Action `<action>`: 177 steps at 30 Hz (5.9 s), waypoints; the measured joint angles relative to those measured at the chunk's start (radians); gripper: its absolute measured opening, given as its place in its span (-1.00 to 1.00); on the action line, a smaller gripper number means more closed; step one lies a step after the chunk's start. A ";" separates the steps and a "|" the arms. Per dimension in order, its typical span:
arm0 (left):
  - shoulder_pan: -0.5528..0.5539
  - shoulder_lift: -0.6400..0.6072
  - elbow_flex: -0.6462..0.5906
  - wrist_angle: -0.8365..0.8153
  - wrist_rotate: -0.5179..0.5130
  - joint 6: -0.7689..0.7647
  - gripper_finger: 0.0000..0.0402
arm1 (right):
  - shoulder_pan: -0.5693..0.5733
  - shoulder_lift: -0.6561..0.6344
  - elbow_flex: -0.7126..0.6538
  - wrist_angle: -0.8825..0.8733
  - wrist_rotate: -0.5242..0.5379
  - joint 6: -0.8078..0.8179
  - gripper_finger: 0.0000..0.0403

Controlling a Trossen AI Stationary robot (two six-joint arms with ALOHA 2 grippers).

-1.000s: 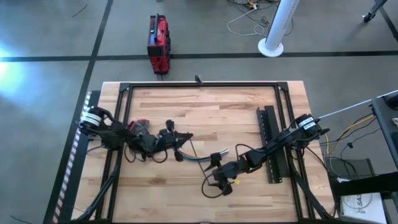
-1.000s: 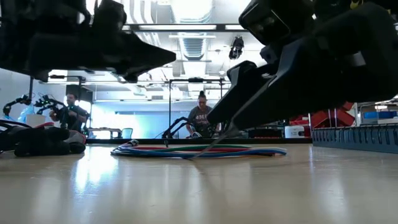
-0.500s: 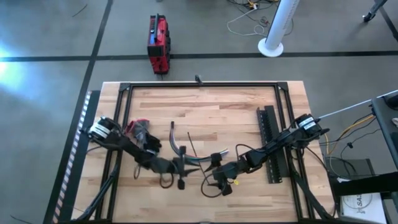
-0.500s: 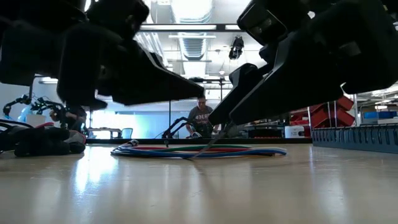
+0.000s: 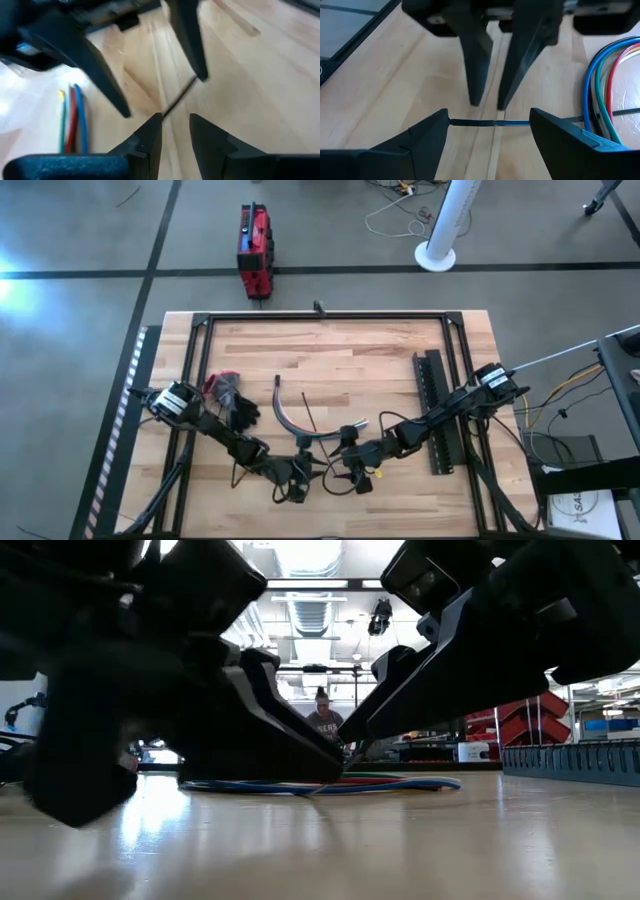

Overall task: Ziptie cables
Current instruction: Wrap the colored cable wires with the black zip tie

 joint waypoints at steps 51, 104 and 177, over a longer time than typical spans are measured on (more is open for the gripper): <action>0.043 0.077 0.001 0.130 -0.118 0.032 -1.00 | 0.048 -0.054 0.007 -0.027 0.096 -0.085 0.16; 0.034 0.042 -0.073 0.330 -0.141 0.086 -0.92 | 0.032 0.219 -0.127 0.771 0.293 -0.195 -1.00; 0.473 -0.205 -0.129 -0.415 0.088 -1.099 -0.36 | 0.039 0.168 -0.125 0.602 0.289 -0.160 -1.00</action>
